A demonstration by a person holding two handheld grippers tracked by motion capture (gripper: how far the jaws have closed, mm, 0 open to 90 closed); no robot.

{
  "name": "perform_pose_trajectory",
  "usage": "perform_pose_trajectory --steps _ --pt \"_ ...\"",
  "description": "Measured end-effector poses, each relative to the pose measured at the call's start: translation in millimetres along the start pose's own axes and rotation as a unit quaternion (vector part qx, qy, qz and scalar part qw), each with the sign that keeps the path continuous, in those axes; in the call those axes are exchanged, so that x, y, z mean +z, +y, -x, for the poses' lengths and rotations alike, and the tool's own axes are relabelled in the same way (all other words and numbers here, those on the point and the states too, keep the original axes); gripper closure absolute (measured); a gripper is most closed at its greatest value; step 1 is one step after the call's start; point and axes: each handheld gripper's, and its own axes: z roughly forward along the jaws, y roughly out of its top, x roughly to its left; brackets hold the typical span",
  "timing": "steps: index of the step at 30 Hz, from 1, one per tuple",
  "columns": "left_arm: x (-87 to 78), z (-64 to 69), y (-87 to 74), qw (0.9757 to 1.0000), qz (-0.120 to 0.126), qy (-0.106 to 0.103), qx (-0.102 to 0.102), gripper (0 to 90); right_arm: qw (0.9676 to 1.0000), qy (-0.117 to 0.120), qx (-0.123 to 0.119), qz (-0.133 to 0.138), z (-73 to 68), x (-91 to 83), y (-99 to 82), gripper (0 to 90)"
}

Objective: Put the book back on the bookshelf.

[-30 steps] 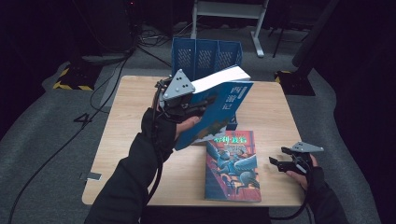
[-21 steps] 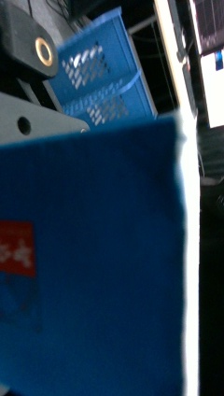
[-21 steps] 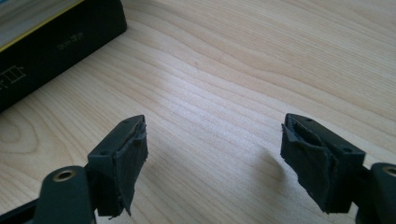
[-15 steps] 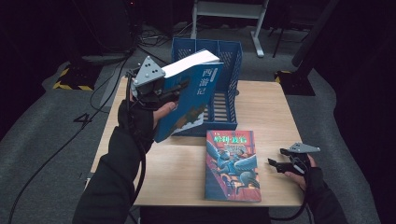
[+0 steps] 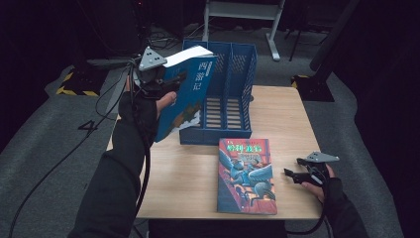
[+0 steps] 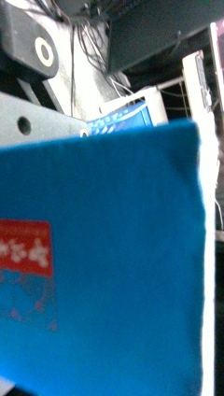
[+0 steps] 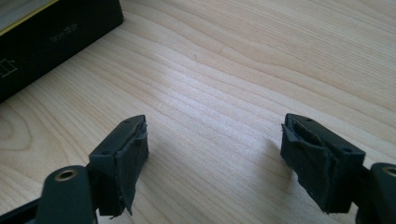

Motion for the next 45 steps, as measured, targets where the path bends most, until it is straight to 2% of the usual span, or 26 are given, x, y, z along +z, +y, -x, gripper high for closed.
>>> perform_pose_trajectory --steps 8,12,19,23,29,32,34,36,40,43,45 --pt "22.7 -11.8 1.6 0.9995 -0.004 0.020 -0.026 60.7 1.0000 0.002 -0.001 0.001 -0.3 0.0 -0.2 23.8" --pt "34.5 -15.6 1.9 0.9990 -0.009 0.030 -0.032 60.7 1.0000 0.002 0.000 0.001 -0.3 0.0 -0.3 23.8" --pt "52.3 -20.8 1.8 0.9976 -0.017 0.047 -0.047 60.7 1.0000 0.005 0.000 0.001 -0.2 0.1 -0.2 23.7" --pt "62.9 -22.2 0.4 0.9961 -0.024 0.064 -0.055 60.7 1.0000 0.005 0.000 0.001 -0.1 0.2 -0.3 23.7" --pt "75.1 -23.6 1.1 0.9955 -0.027 0.066 -0.063 60.7 1.0000 0.006 -0.001 0.001 -0.6 0.3 -0.4 23.2" --pt "80.6 -20.4 3.3 0.9946 -0.037 0.074 -0.062 60.6 1.0000 0.006 -0.002 0.001 -0.6 0.3 -0.4 23.1" --pt "87.5 -17.6 3.4 0.9949 -0.054 0.067 -0.052 60.5 1.0000 0.007 -0.003 0.001 -0.7 0.3 -0.4 23.2" --pt "89.4 -17.2 3.3 0.9947 -0.059 0.066 -0.050 60.5 1.0000 0.007 -0.003 0.001 -0.7 0.3 -0.4 23.2" --pt "99.4 -17.9 6.5 0.9932 -0.075 0.071 -0.054 60.4 1.0000 0.008 -0.003 0.001 -1.0 0.2 -0.5 23.3" --pt "100.3 -18.4 9.6 0.9924 -0.083 0.076 -0.049 60.2 1.0000 0.009 -0.003 0.002 -1.0 0.2 -0.4 23.1" --pt "100.7 -21.1 12.7 0.9910 -0.092 0.085 -0.048 60.3 0.9999 0.010 -0.003 0.001 -1.1 0.3 -0.3 23.0"
